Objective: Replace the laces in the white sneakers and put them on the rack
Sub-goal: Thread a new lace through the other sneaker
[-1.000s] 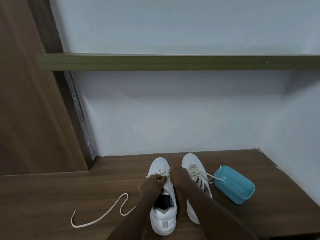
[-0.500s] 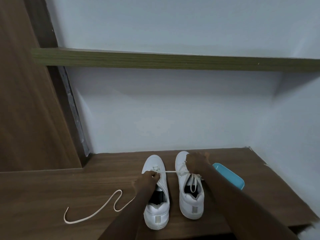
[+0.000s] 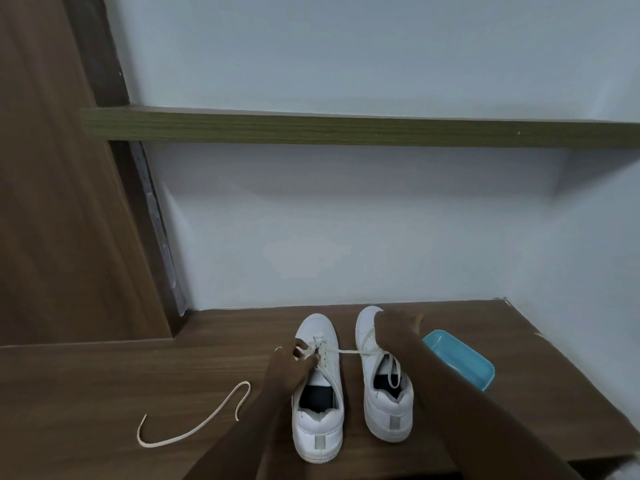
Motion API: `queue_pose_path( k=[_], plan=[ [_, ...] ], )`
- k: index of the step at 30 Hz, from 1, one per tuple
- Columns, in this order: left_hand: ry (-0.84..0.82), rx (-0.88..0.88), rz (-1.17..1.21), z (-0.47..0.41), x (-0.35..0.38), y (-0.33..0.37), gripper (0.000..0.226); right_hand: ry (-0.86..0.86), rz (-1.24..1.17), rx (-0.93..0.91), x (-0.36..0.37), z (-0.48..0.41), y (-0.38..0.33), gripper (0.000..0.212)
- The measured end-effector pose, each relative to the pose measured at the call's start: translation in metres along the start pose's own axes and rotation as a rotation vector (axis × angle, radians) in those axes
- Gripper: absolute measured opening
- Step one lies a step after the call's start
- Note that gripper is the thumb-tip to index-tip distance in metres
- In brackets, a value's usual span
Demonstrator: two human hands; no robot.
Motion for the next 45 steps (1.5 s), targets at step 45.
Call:
queue_pose_path(
  k=[45],
  plan=[
    [0.061, -0.171, -0.301, -0.026, -0.009, -0.026, 0.026, -0.068, -0.586, -0.050, 0.081, 0.002, -0.072, 0.025]
  ],
)
Point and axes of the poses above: each hand's wrist, its own z-axis away from the middle knuckle, its own x-axis out of the palm, y = z × x, the point moved 9 cm from there along -z, towards the middle knuckle, and after that the axes turned 7 degrees about -z, right-handed, at the moved point
